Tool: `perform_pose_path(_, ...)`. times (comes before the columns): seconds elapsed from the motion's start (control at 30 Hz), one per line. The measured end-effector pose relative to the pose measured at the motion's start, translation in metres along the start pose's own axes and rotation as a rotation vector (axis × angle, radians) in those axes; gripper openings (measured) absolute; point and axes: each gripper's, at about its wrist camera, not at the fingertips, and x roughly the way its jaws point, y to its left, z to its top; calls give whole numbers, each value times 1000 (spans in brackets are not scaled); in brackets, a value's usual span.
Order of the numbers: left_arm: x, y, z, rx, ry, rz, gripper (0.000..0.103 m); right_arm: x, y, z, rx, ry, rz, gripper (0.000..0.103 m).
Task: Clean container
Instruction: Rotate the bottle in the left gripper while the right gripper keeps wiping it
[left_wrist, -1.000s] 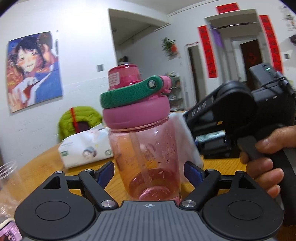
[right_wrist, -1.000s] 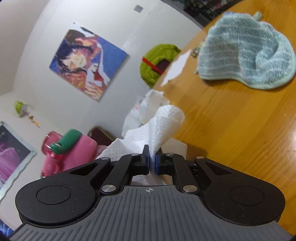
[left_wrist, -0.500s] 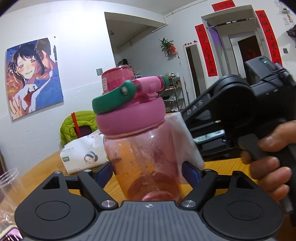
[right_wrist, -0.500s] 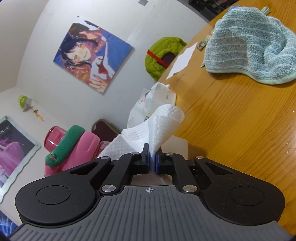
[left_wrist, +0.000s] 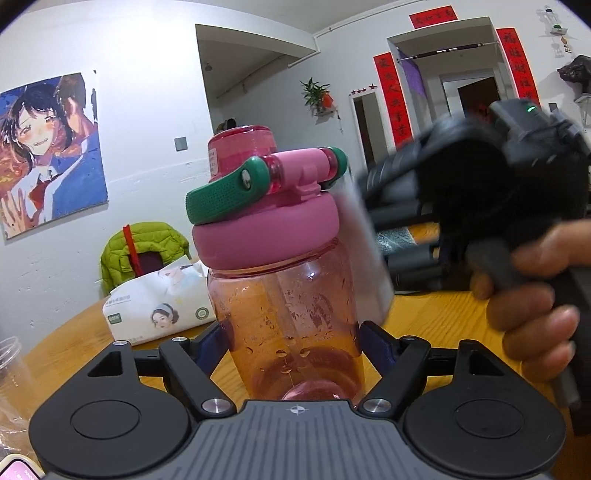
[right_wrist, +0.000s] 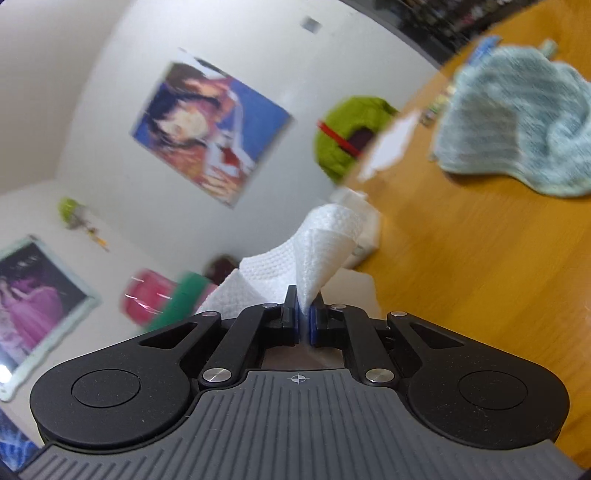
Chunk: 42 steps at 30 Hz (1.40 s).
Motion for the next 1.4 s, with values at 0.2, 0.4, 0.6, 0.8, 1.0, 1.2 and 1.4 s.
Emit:
perform_pose_path(0.2, 0, 1, -1, -5, 2, 1, 75, 13, -15, -1, 65, 101, -67, 10)
perform_pose_path(0.4, 1, 1, -1, -3, -2, -6, 75, -2, -11, 7, 96, 24, 85, 10)
perform_pose_path(0.6, 0, 2, -1, -4, -2, -9, 75, 17, -16, 4, 76, 114, -76, 10)
perform_pose_path(0.8, 5, 0, 2, 11, 0, -17, 76, -6, -6, 13, 93, -52, 165, 12)
perform_pose_path(1.0, 24, -6, 9, 66, 30, -13, 78, 18, -37, 15, 197, 65, -21, 11)
perform_pose_path(1.2, 18, -5, 6, 45, 28, -21, 79, 16, -26, 16, 113, 25, -35, 11)
perform_pose_path(1.4, -10, 0, 10, -36, -18, 4, 86, 4, -18, 26, 60, -77, -15, 11)
